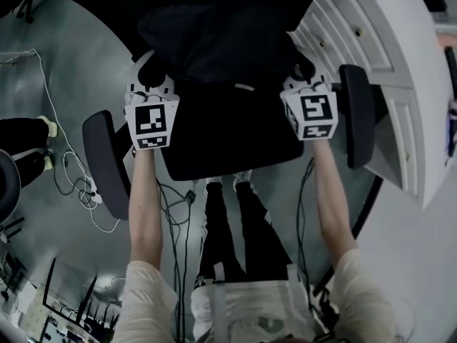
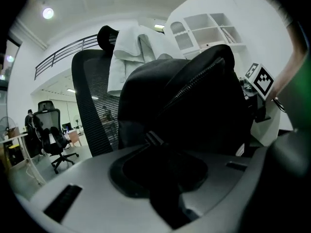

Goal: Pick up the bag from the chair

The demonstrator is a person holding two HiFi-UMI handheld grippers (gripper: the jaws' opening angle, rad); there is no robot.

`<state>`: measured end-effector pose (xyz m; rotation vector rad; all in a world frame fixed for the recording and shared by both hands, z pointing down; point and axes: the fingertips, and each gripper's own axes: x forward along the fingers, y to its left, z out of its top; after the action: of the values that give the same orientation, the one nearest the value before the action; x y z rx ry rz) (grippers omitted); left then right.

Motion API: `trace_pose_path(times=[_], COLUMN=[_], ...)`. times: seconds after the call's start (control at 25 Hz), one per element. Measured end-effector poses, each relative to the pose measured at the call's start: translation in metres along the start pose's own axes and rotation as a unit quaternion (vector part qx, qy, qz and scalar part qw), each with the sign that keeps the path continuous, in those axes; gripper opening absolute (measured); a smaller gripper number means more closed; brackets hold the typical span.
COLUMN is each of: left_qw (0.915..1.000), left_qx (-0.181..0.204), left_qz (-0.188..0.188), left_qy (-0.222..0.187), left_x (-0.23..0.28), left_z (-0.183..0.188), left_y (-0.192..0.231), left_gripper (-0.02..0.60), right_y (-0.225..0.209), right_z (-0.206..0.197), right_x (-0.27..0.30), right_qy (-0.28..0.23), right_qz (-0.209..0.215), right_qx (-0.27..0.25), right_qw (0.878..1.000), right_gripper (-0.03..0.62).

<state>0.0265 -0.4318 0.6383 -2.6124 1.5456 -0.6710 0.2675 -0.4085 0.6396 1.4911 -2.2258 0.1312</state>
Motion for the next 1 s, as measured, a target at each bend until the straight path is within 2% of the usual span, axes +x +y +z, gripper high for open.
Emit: trace_pose_path(times=[0.24, 1.0], left_qw=[0.9996, 0.999], left_qx=[-0.021, -0.025], left_qz=[0.015, 0.024], left_qy=[-0.012, -0.029], left_x=[-0.007, -0.048], left_z=[0.011, 0.041], left_y=[-0.001, -0.001], left_gripper=[0.062, 0.058], right_y=[0.001, 0.013], right_z=[0.008, 0.032], right_x=[-0.007, -0.048], right_qy=[-0.016, -0.031], right_qz=[-0.012, -0.027], right_qx=[0.013, 0.017], right_qw=[1.0, 0.999], right_gripper=[0.051, 0.046])
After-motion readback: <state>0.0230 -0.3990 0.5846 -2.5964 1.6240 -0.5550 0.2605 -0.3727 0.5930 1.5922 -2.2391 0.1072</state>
